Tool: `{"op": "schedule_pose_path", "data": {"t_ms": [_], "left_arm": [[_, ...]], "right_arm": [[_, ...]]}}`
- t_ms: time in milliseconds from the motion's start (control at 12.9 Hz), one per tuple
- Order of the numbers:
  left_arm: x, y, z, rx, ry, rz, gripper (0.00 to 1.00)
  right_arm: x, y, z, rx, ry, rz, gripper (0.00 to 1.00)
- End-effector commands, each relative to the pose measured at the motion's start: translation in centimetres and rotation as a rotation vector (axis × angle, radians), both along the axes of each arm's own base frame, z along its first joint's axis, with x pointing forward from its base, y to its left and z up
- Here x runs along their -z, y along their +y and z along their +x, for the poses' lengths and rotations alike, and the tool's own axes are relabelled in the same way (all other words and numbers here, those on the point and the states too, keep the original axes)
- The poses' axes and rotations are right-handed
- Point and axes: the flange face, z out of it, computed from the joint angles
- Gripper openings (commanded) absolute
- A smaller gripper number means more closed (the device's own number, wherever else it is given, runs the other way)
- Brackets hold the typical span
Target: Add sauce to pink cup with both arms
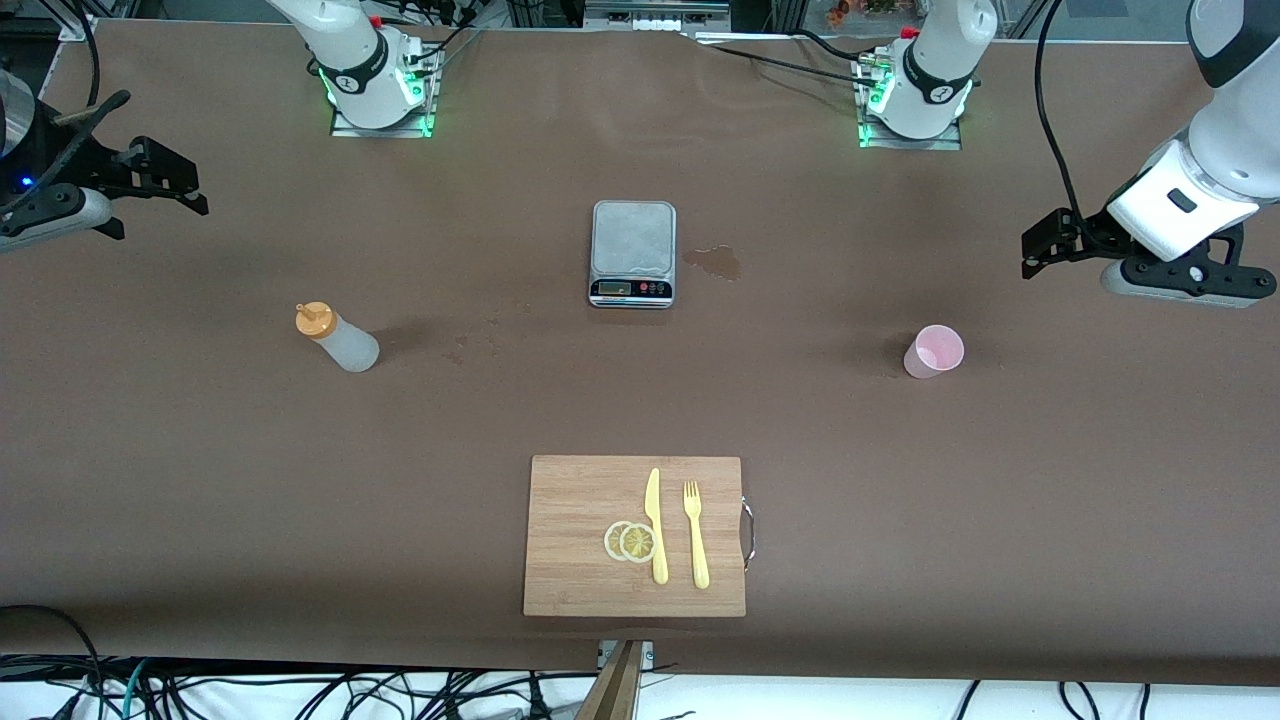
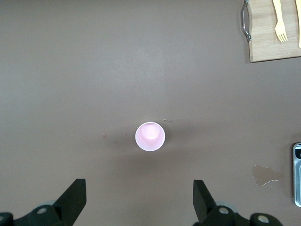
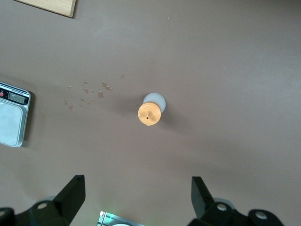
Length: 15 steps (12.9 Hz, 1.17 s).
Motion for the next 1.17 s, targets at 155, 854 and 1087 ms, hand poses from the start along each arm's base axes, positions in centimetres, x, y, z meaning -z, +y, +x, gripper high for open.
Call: {"op": "schedule_pose_path", "data": {"t_ms": [155,854,1087], "left_arm": [[-0.4,0.2,-1.1,-0.017,-0.011,-0.025,1.00],[-0.6,-0.5,-1.4,0.001,0.034,-0.010,1.00],[-0.5,-0.5,-1.3,0.001,0.033,-0.007,1.00]], "right_arm": [[0.8,0.9,0.5,0.052,-0.031,-0.070,1.00],[1.0,4.1,0.7,0.041,-0.045,-0.106,1.00],[0.8,4.2,0.4,0.039,-0.031,-0.100,1.00]]}}
